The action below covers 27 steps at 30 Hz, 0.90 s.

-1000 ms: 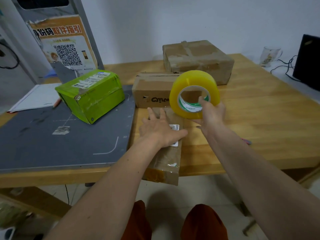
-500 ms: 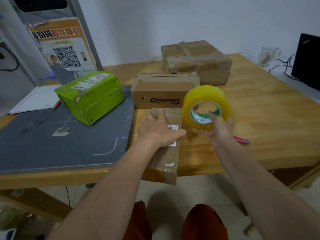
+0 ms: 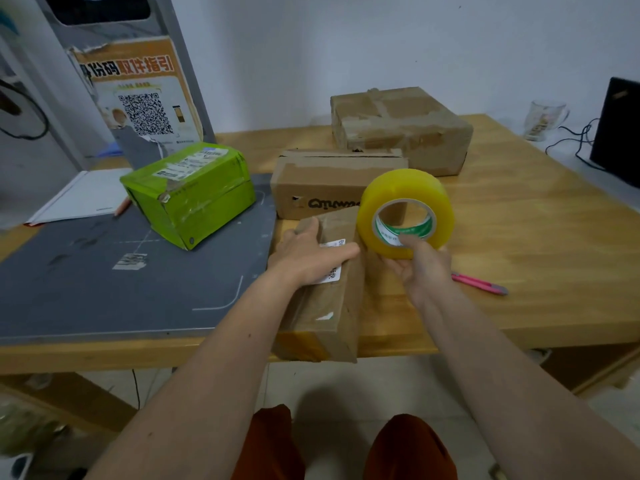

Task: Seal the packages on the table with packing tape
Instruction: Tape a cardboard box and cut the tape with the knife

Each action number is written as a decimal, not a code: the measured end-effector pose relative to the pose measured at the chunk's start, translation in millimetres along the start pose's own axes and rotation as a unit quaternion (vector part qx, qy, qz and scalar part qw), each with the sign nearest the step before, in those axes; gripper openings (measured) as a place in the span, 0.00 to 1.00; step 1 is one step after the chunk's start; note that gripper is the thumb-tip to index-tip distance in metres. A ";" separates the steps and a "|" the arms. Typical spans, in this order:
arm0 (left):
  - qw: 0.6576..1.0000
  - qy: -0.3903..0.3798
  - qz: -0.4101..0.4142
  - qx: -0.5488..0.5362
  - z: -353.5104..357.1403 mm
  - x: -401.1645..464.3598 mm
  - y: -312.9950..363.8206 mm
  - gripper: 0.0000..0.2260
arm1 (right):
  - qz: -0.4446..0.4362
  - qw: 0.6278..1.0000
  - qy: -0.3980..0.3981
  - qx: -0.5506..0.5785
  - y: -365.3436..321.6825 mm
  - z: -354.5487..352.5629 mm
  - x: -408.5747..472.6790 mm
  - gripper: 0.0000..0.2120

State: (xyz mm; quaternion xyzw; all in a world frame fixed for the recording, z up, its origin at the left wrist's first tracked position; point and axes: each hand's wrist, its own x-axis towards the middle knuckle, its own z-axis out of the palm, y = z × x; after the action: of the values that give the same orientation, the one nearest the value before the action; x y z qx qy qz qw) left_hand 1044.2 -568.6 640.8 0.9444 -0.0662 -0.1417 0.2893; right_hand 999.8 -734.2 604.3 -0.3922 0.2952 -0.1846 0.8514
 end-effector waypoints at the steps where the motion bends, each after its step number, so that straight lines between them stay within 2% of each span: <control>1: 1.000 -0.003 -0.001 -0.016 -1.1 0.2 -1.7 0.49 | 0.021 1.000 -0.005 0.016 3.7 5.5 -2.5 0.21; 3: 0.999 -0.010 -0.004 -0.040 -2.6 1.5 -2.8 0.49 | 0.065 0.997 -0.013 0.032 12.2 18.5 -7.8 0.24; 7: 0.996 -0.017 -0.014 -0.090 -4.6 3.9 -5.6 0.50 | 0.119 0.993 -0.001 -0.011 16.1 37.7 -11.6 0.26; 11: 0.993 -0.024 -0.017 -0.114 -4.3 5.0 -8.0 0.52 | 0.199 0.977 -0.065 -0.032 7.3 44.2 -14.0 0.29; 16: 0.991 -0.029 -0.011 -0.133 -4.4 1.5 -6.1 0.51 | 0.195 0.978 -0.060 -0.036 4.7 44.8 -15.2 0.30; 21: 0.966 -0.058 0.000 -0.253 -1.7 -4.5 -4.4 0.53 | 0.118 0.987 -0.029 -0.108 -9.4 51.7 -12.2 0.29; 23: 0.945 -0.074 0.026 -0.319 3.5 -7.2 -3.2 0.47 | 0.061 0.988 0.004 -0.145 -18.6 58.3 -11.1 0.28; 25: 0.922 -0.085 0.058 -0.374 11.7 -8.9 -3.6 0.37 | -0.012 0.984 0.026 -0.175 -26.1 64.8 -12.0 0.18; 26: 0.910 -0.097 0.061 -0.399 14.9 -10.4 -3.2 0.36 | -0.048 0.982 0.026 -0.181 -29.1 68.9 -13.5 0.09; 27: 0.900 -0.111 0.057 -0.418 16.6 -12.3 -2.2 0.36 | -0.077 0.979 0.022 -0.189 -30.7 73.1 -15.0 0.07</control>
State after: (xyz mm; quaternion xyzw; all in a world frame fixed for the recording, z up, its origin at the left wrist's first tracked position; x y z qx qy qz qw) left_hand 1027.6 -573.0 629.2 0.7091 -0.0860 -0.2440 0.6560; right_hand 1033.1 -704.3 671.4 -0.5634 0.3122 -0.1992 0.7386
